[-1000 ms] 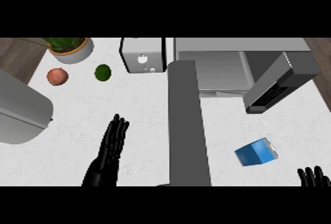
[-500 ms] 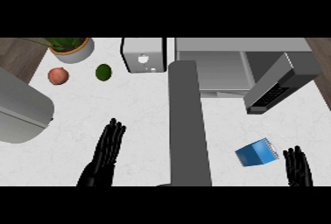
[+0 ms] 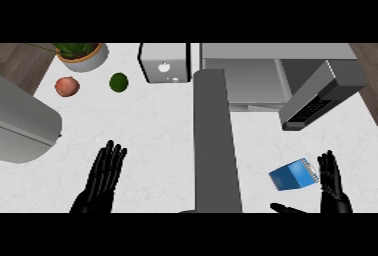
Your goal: Pick up the milk, place it into the microwave and close the microwave
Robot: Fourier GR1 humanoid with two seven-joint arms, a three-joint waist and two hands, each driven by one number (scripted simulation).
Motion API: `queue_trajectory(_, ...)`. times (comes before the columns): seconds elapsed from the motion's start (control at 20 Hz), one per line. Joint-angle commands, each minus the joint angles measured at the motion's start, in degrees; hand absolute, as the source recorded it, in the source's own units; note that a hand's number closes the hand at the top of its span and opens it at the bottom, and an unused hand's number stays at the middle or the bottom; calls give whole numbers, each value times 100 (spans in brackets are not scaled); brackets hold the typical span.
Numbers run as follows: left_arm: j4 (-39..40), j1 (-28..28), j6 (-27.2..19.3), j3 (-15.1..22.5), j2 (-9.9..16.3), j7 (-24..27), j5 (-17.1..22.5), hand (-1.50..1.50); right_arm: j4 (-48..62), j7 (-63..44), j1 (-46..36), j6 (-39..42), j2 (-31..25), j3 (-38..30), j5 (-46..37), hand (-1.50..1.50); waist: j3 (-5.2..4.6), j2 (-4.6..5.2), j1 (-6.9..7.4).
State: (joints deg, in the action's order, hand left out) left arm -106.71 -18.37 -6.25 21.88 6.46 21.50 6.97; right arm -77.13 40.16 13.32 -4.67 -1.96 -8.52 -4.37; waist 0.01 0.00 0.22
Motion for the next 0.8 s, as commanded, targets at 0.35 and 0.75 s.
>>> queue_trajectory(0.35, -264, -141, 693, -832, 581, -184, 726, -150, 1741, 723, -1160, -105, -326, -674, 350, 150, 1, 0, -6)
queue_trajectory(0.75, -585, -602, 1025, -1158, 845, -47, 982, -150, 3670, 1598, -2047, -654, -722, -1019, 46, 150, 4, 7, 50)
